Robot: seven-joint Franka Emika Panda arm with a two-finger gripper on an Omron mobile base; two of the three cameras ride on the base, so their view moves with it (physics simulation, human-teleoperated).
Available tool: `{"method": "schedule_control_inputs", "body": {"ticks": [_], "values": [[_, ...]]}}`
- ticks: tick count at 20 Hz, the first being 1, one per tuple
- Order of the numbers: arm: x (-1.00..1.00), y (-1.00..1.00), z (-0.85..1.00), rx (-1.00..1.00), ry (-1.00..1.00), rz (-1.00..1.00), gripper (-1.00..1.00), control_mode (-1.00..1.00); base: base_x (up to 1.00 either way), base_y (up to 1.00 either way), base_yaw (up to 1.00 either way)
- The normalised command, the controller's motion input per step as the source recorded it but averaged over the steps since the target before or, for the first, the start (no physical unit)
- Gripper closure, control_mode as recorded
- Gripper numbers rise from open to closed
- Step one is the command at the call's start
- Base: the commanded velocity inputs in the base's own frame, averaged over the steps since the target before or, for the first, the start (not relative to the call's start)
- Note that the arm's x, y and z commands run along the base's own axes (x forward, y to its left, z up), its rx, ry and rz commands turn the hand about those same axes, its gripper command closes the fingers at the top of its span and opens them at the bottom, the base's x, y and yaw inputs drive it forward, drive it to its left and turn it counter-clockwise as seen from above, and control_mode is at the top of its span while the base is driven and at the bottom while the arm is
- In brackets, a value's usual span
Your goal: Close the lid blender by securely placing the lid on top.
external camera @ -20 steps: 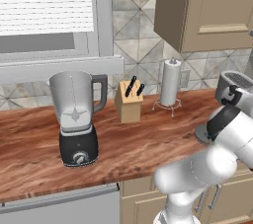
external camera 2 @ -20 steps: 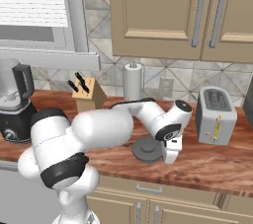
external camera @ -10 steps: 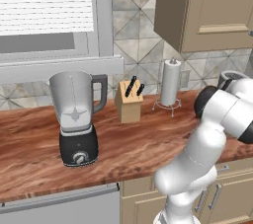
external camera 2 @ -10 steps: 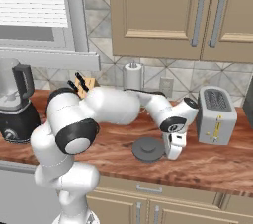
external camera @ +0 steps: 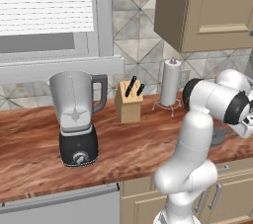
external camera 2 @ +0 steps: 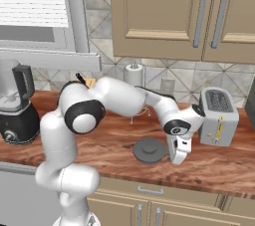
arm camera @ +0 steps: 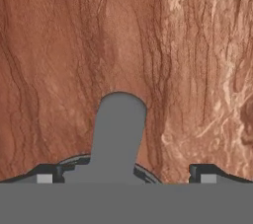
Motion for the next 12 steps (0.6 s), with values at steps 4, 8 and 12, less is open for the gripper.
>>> {"method": "schedule_control_inputs", "body": {"ticks": [4, 8, 12], "values": [[0.21, 0.00, -0.17, 0.01, 0.01, 0.00, -1.00, -1.00, 0.00, 0.00, 0.00], [0.19, 0.00, -0.20, 0.01, 0.02, 0.00, -1.00, -1.00, 0.00, 0.00, 0.00], [0.14, 0.03, -0.32, 0.00, 0.03, 0.00, 1.00, -1.00, 0.00, 0.00, 0.00]]}}
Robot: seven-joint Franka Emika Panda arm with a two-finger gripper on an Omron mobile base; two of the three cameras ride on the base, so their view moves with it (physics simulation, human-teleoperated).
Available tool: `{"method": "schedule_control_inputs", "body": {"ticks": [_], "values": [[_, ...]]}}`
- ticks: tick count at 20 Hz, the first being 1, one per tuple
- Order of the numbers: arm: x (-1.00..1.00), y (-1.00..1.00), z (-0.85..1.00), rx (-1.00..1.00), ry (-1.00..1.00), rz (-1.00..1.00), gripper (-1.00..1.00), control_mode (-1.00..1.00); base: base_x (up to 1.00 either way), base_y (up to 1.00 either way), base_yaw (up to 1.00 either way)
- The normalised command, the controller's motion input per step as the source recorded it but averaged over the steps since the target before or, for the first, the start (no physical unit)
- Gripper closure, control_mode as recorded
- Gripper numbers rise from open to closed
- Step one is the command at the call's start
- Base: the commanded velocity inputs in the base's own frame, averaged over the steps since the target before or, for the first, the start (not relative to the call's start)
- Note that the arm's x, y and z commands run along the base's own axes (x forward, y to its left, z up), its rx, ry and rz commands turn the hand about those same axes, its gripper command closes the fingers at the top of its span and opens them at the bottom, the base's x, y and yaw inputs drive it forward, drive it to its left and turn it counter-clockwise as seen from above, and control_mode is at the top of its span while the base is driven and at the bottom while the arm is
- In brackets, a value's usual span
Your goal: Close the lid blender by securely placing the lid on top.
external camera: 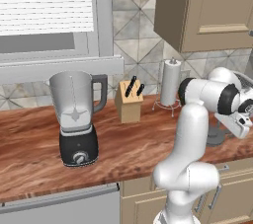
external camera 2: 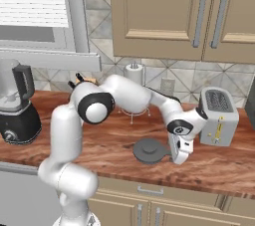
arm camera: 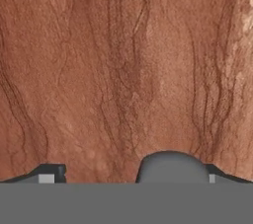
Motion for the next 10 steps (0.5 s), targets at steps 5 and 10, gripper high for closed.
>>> {"method": "schedule_control_inputs", "body": {"ticks": [5, 10], "values": [[0.06, 0.06, -0.34, 0.00, 0.01, -0.02, 1.00, -1.00, 0.00, 0.00, 0.00], [-0.01, 0.01, -0.01, 0.00, -0.01, -0.03, 1.00, -1.00, 0.00, 0.00, 0.00]]}}
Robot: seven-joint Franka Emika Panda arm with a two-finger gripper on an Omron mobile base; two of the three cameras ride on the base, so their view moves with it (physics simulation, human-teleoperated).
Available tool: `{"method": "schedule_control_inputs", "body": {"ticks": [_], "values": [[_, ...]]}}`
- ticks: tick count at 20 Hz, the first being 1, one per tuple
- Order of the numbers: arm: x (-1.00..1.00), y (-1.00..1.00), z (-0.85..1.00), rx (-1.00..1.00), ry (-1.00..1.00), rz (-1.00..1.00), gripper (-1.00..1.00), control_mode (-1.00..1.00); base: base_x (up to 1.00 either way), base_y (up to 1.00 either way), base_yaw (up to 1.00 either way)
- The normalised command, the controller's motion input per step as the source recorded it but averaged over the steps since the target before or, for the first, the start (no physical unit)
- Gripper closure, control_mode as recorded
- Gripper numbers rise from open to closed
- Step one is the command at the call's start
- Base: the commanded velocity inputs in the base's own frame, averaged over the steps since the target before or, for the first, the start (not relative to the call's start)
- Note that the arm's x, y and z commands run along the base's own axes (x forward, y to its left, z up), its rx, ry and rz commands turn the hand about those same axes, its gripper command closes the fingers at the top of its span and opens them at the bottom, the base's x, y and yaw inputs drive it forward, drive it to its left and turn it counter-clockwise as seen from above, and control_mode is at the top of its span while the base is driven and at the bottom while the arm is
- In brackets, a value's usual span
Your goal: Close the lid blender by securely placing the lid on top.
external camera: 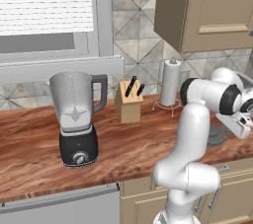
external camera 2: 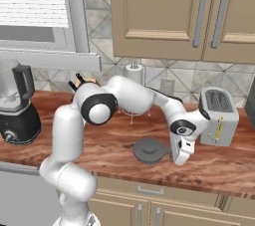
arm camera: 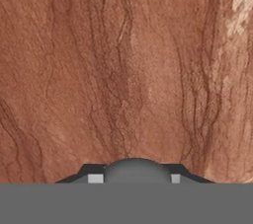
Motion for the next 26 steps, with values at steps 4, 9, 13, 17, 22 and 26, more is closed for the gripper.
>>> {"method": "schedule_control_inputs", "body": {"ticks": [4, 9, 13, 17, 22, 26], "values": [[-0.16, 0.08, 0.11, 0.00, -0.07, -0.09, 1.00, -1.00, 0.00, 0.00, 0.00], [-0.36, 0.02, 0.48, 0.00, -0.11, -0.11, 1.00, -1.00, 0.00, 0.00, 0.00], [-0.22, 0.20, 0.59, 0.00, -0.09, -0.09, 1.00, -1.00, 0.00, 0.00, 0.00], [-0.58, 0.16, 0.07, 0.00, -0.28, 0.00, 1.00, -1.00, 0.00, 0.00, 0.00], [-0.30, 0.22, 0.64, 0.00, -0.16, -0.03, 1.00, -1.00, 0.00, 0.00, 0.00], [-0.17, 0.54, 0.81, 0.00, -0.08, -0.10, 1.00, -1.00, 0.00, 0.00, 0.00]]}}
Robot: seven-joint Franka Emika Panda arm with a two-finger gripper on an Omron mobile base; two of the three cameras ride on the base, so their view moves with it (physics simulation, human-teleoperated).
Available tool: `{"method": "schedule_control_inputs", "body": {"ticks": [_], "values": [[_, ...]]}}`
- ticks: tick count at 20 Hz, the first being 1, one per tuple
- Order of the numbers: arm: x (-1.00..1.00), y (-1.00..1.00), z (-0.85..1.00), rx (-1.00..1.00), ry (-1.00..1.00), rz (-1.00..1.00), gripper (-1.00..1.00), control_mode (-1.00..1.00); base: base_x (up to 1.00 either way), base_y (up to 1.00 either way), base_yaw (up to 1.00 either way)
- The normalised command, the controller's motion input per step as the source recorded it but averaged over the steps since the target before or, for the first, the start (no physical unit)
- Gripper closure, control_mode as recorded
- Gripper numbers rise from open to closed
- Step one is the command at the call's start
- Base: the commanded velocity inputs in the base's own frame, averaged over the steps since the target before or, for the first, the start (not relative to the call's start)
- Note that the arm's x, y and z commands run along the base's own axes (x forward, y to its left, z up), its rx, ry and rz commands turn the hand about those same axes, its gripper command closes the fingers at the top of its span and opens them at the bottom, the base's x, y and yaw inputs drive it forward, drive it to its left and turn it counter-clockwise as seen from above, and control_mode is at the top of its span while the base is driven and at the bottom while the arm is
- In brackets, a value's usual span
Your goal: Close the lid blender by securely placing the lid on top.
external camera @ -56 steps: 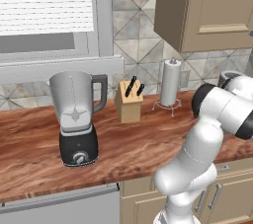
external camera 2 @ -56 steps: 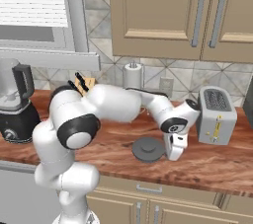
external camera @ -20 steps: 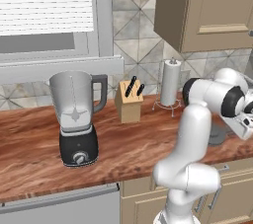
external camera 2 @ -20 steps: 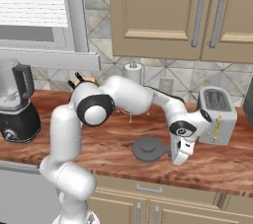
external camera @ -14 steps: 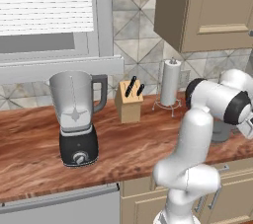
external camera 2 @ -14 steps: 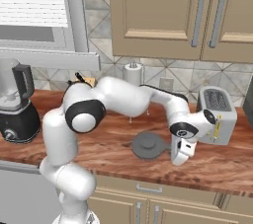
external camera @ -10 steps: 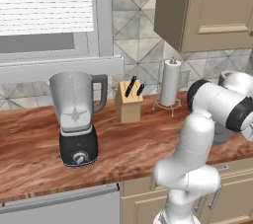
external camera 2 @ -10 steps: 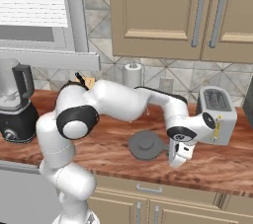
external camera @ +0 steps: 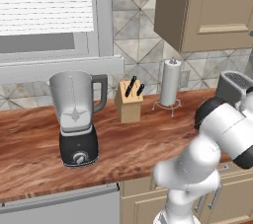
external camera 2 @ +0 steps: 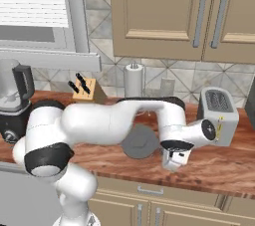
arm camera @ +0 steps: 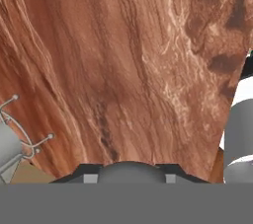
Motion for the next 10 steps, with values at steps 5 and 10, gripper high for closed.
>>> {"method": "schedule_control_inputs", "body": {"ticks": [5, 10], "values": [[-0.08, 0.66, 0.98, 0.00, -0.01, -0.11, 1.00, -1.00, 0.00, 0.00, 0.00], [-0.02, 0.91, 0.77, 0.00, 0.00, -0.15, 1.00, -1.00, 0.00, 0.00, 0.00]]}}
